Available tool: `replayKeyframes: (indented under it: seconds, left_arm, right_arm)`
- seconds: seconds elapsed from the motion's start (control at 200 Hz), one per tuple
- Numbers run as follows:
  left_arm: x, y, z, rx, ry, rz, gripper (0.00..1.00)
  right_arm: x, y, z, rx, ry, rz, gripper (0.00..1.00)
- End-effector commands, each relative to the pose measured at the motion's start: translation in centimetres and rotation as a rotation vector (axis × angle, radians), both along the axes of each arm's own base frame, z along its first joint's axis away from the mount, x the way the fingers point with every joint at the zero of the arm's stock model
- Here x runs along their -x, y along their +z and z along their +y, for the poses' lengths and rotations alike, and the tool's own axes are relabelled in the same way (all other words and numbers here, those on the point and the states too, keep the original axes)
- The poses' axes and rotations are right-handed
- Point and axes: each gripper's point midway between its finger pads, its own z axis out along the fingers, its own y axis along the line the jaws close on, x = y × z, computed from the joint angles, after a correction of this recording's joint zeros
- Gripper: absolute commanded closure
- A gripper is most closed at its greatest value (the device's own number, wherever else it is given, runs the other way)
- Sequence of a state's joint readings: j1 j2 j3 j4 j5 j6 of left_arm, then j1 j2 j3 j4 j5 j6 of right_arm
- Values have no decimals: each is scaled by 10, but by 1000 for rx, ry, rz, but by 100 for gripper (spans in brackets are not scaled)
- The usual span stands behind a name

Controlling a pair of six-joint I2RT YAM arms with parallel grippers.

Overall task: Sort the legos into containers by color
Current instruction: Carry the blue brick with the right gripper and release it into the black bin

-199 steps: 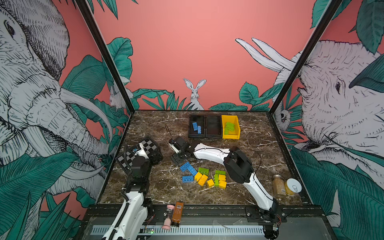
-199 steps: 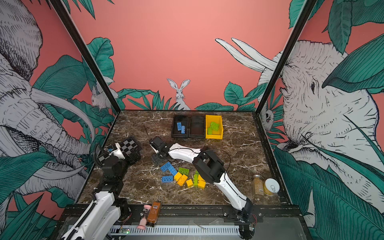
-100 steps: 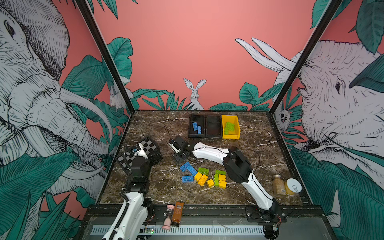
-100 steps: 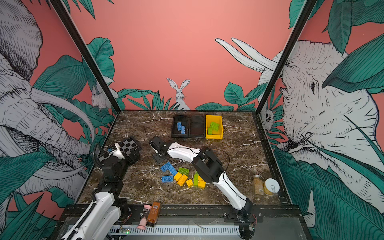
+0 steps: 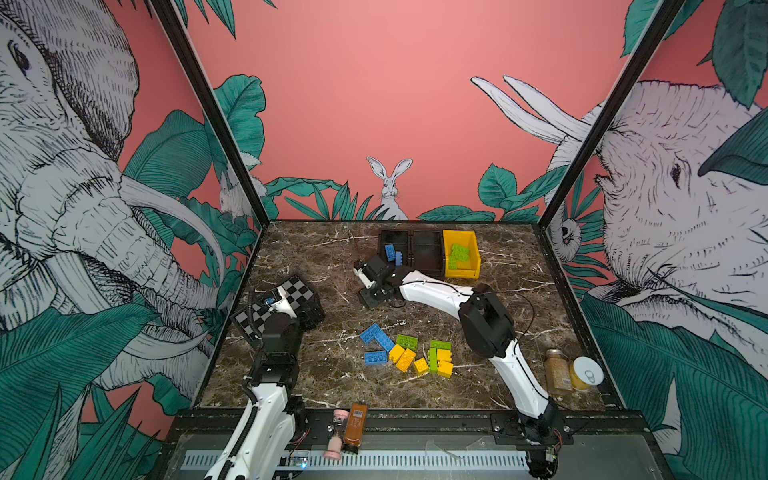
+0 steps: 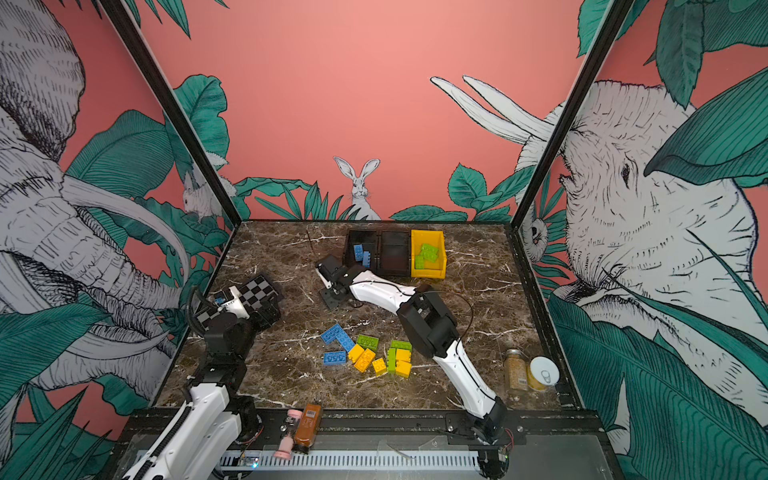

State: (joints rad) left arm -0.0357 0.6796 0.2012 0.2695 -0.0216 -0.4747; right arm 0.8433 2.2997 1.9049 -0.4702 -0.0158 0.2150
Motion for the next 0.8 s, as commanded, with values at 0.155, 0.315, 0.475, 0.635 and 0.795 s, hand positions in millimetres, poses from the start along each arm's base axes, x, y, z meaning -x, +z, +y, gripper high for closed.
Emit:
replayKeyframes:
  seconds: [0.155, 0.315, 0.475, 0.635, 0.795]
  left_arm:
    - [1, -3, 0, 2, -4, 0, 1]
    - [1, 0, -1, -5, -14, -10, 1]
    - [1, 0, -1, -6, -15, -12, 1]
    - [0, 0, -2, -7, -18, -12, 1]
    - [0, -2, -1, -10, -14, -9, 1]
  right_arm:
    - [-93, 76, -37, -147, -147, -173, 47]
    - [-135, 80, -48, -126, -198, -226, 48]
    - [-160, 75, -51, -141, -235, -235, 47]
    - [-174, 67, -60, -142, -286, -254, 46]
    - [-178, 60, -63, -134, -299, -254, 43]
